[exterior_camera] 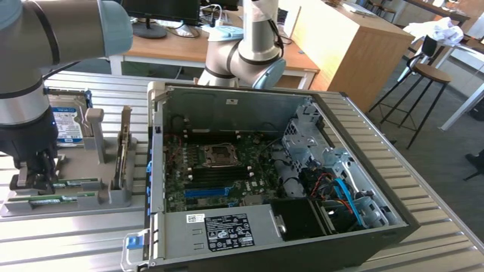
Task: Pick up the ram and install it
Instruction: 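Pick up the ram and move it above insertion slot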
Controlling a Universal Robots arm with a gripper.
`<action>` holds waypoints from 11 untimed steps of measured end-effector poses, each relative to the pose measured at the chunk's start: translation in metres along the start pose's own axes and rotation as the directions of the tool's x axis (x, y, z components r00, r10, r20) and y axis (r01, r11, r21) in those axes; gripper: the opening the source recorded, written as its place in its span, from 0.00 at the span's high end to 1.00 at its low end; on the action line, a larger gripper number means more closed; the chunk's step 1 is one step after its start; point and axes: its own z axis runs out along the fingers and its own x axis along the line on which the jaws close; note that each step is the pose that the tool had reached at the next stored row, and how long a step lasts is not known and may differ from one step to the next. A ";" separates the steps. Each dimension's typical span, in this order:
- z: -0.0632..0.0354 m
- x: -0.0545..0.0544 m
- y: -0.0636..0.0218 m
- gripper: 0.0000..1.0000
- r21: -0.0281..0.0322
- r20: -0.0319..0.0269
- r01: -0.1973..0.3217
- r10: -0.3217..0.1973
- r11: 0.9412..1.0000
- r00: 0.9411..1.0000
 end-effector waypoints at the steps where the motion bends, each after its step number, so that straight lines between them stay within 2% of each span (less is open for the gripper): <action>1: 0.0001 0.000 -0.0001 0.70 0.000 0.000 0.000 0.000 1.000 1.000; 11: 0.0028 0.001 0.0000 0.70 0.000 0.000 0.000 0.000 1.000 1.000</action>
